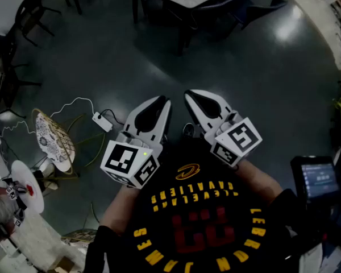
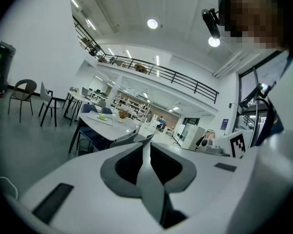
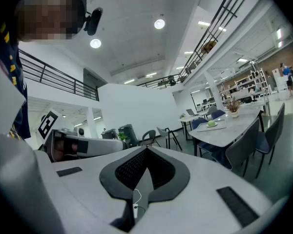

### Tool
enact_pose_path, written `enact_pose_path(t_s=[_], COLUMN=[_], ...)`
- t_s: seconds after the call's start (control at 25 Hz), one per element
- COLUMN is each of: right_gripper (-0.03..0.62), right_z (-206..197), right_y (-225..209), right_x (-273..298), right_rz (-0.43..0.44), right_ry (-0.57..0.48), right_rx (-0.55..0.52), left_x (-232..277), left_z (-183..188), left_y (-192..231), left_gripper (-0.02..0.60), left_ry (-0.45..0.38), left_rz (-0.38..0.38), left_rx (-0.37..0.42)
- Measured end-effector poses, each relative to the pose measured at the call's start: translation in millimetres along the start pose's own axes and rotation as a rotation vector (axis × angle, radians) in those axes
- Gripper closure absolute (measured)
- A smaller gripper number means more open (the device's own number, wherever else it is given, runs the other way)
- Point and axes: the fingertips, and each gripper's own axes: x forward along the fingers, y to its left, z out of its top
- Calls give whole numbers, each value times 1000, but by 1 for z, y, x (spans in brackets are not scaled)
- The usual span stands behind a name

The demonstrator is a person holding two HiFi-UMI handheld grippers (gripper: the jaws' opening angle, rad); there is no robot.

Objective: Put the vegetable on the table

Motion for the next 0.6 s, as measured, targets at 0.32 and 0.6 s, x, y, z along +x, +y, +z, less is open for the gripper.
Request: enact_pose_path(t_s=[0.32, 0.6], right_gripper=[589, 589], right_z=[30, 29], right_y=[-49, -83], right_x=[-14, -10], right_rz=[21, 39], right_ry=[-36, -37], right_rx=[-13, 19], left_x=[56, 85], left_z=[4, -1], left_y=[-24, -19], left_gripper=[532, 531], left_ry=[-4, 32], left_rz=[-2, 35], left_rx=[9, 7])
